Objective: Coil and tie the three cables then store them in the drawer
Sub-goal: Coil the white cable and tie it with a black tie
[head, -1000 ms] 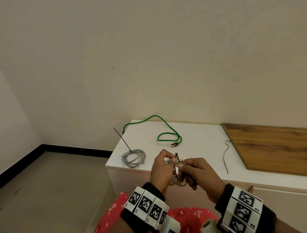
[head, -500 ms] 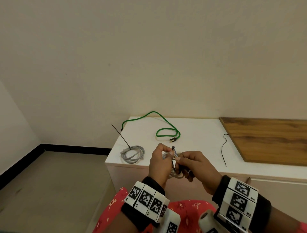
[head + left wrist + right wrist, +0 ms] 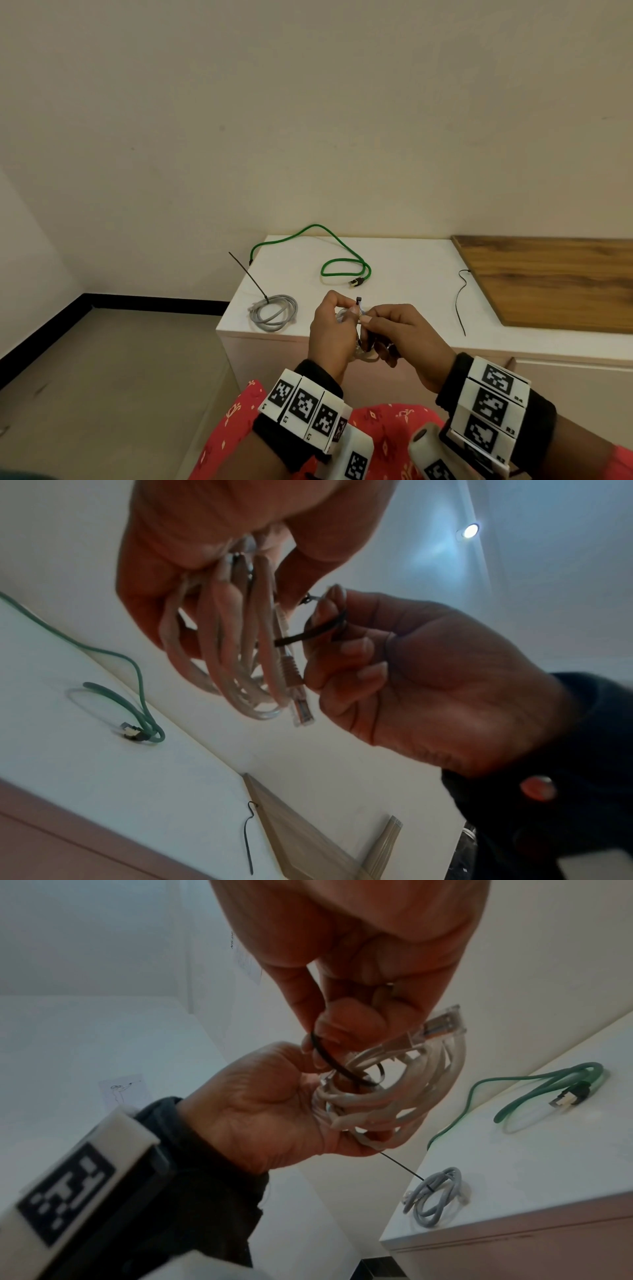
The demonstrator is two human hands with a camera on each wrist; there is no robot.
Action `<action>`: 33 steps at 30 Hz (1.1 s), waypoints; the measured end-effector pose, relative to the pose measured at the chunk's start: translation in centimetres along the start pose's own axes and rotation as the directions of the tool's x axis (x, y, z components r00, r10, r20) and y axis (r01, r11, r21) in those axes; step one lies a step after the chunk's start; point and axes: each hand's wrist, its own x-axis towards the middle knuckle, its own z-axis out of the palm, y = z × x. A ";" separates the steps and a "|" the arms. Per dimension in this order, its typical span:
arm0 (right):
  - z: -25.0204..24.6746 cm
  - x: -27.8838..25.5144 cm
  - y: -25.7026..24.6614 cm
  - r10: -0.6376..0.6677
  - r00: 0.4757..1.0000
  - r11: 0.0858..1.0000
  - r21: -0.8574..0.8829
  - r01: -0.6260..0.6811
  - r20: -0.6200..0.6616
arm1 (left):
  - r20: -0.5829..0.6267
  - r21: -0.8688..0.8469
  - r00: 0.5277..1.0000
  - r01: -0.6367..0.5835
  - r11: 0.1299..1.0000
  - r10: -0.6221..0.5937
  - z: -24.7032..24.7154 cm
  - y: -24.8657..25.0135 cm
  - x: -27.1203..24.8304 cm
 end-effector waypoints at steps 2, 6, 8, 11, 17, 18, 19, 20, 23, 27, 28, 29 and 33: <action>-0.1 0.0 0.0 0.011 1.000 1.000 0.007 -0.011 -0.004 | 0.007 0.001 1.000 -0.016 1.000 0.016 0.1 0.1 -0.2; -0.2 0.0 -0.2 0.033 0.999 0.998 0.044 -0.033 -0.005 | 0.006 0.003 0.999 -0.039 0.999 0.039 0.1 0.4 -0.5; -0.3 0.1 -0.2 0.030 0.999 0.997 0.075 -0.030 -0.009 | 0.026 0.023 0.996 -0.082 0.996 0.081 0.1 0.6 -0.8; -0.7 0.2 -0.3 0.035 0.999 0.988 0.151 -0.029 -0.038 | 0.076 0.121 0.981 -0.189 0.974 0.180 0.1 0.6 -1.3; -1.5 0.5 -0.3 0.019 0.993 0.997 0.082 -0.009 -0.118 | 0.092 0.208 0.969 -0.246 0.947 0.231 0.0 0.2 -1.4; -1.6 0.6 -0.3 0.005 0.992 0.998 0.060 0.002 -0.126 | 0.102 0.206 0.968 -0.244 0.948 0.227 0.0 0.2 -1.5; -1.7 0.7 -0.3 -0.002 0.992 0.998 0.058 0.010 -0.127 | 0.112 0.211 0.967 -0.247 0.946 0.227 0.0 0.2 -1.5; -1.8 0.8 -0.3 -0.007 0.992 0.998 0.064 0.015 -0.126 | 0.122 0.219 0.966 -0.248 0.944 0.226 0.1 0.2 -1.6; -2.3 1.0 -0.5 -0.048 0.986 0.998 0.030 0.054 -0.160 | 0.158 0.202 0.965 -0.241 0.949 0.211 0.4 0.3 -1.9; -2.6 1.2 -0.8 -0.160 0.962 0.987 -0.029 0.157 -0.221 | 0.192 0.155 0.960 -0.235 0.960 0.204 0.4 0.9 -1.9; -2.5 1.2 -0.8 -0.176 0.959 0.984 -0.026 0.175 -0.224 | 0.204 0.131 0.958 -0.229 0.965 0.199 0.3 1.1 -1.8; -2.4 1.1 -0.9 -0.188 0.957 0.982 -0.017 0.189 -0.223 | 0.218 0.107 0.957 -0.220 0.970 0.193 0.2 1.2 -1.8; -2.3 1.2 -0.9 -0.233 0.946 0.972 -0.081 0.220 -0.225 | 0.249 0.047 0.954 -0.183 0.982 0.166 -0.1 1.6 -2.0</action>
